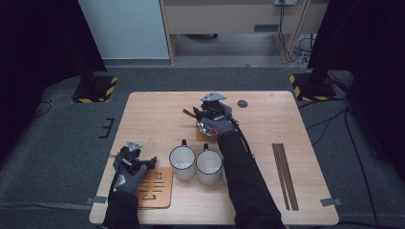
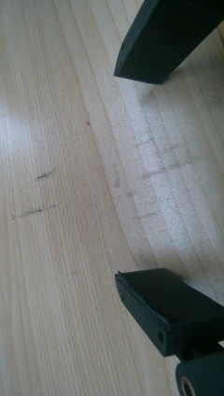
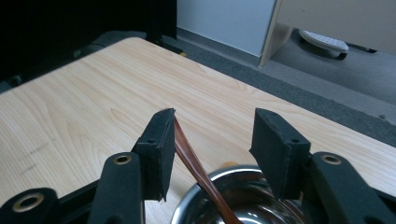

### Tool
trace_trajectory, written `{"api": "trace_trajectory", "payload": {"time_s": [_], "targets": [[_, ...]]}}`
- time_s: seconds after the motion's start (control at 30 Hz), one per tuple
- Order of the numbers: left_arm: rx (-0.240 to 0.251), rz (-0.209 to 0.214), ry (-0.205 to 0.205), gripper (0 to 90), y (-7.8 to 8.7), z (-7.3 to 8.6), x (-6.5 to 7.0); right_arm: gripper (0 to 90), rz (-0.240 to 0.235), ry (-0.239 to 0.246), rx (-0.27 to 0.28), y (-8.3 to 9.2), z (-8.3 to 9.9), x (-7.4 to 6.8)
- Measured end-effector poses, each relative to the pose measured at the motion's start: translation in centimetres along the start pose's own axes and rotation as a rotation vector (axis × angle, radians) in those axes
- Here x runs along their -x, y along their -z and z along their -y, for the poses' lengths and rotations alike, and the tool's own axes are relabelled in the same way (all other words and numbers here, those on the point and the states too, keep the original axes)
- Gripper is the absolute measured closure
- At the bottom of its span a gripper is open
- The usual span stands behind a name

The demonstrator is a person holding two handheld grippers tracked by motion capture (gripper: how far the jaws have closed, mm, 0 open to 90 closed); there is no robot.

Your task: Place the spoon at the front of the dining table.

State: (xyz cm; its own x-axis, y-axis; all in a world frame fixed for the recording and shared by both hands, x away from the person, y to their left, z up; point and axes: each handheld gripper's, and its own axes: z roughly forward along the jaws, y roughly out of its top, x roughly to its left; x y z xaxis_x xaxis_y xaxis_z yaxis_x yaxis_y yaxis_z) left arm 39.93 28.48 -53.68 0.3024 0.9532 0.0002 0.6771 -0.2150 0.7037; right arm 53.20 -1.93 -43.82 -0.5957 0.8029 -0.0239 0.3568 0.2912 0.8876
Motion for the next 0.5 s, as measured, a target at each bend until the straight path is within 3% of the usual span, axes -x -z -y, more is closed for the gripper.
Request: {"api": "trace_trajectory", "payload": {"time_s": [0.5], "targets": [[0.0,0.0,0.0,2.0,0.0,0.0,0.0,57.0,-0.064,0.033,-0.097,-2.8,1.3,-1.1]]}}
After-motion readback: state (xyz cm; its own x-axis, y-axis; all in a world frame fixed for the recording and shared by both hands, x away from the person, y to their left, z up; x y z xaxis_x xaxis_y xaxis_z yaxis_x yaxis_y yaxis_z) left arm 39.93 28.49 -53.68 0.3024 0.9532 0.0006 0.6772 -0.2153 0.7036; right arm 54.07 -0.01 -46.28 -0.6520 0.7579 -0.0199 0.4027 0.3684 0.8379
